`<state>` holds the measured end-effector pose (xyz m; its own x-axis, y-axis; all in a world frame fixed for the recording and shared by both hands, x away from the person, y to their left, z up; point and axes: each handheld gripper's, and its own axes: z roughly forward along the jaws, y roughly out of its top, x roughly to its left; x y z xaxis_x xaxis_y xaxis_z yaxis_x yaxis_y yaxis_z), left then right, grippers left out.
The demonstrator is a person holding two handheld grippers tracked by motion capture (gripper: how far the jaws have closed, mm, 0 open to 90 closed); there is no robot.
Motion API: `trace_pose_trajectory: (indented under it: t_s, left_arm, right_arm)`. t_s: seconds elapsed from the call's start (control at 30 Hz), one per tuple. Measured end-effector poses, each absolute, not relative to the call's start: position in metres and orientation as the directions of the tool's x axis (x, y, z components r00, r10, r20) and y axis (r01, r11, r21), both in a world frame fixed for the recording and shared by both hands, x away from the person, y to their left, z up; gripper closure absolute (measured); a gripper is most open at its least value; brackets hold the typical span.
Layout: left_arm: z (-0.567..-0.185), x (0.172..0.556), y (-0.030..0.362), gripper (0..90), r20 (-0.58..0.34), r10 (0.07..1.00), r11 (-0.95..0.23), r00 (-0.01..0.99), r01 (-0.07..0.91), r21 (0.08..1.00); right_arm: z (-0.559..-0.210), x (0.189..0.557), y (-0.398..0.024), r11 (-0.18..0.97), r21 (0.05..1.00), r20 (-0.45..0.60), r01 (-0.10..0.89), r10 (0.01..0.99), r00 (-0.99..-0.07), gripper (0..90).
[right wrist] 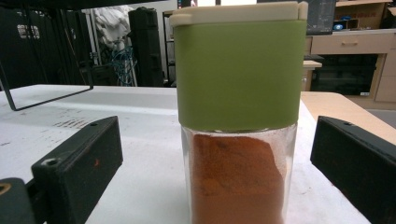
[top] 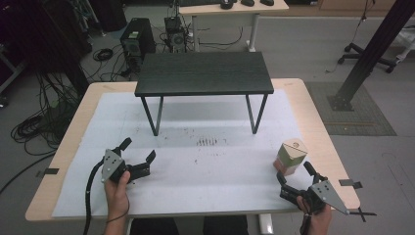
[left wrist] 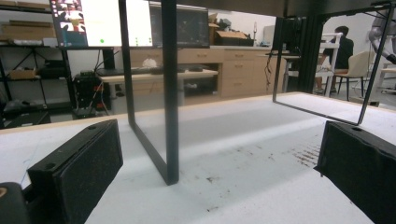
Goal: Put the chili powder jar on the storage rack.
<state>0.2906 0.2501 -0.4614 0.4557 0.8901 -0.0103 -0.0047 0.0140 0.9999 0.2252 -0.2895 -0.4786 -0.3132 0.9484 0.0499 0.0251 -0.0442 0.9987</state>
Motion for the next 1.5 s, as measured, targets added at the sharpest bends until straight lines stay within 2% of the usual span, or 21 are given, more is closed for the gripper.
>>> trace_pose_trajectory:
  t_s: [1.5]
  left_arm:
    - [-0.461, 0.291, 0.250, 0.4, -0.011, 0.890, 0.014, 0.456, -0.004, 1.000]
  right_arm:
    - [-0.478, 0.265, -0.287, -0.030, 0.998, 0.043, 0.046, 0.944, -0.328, 2.2]
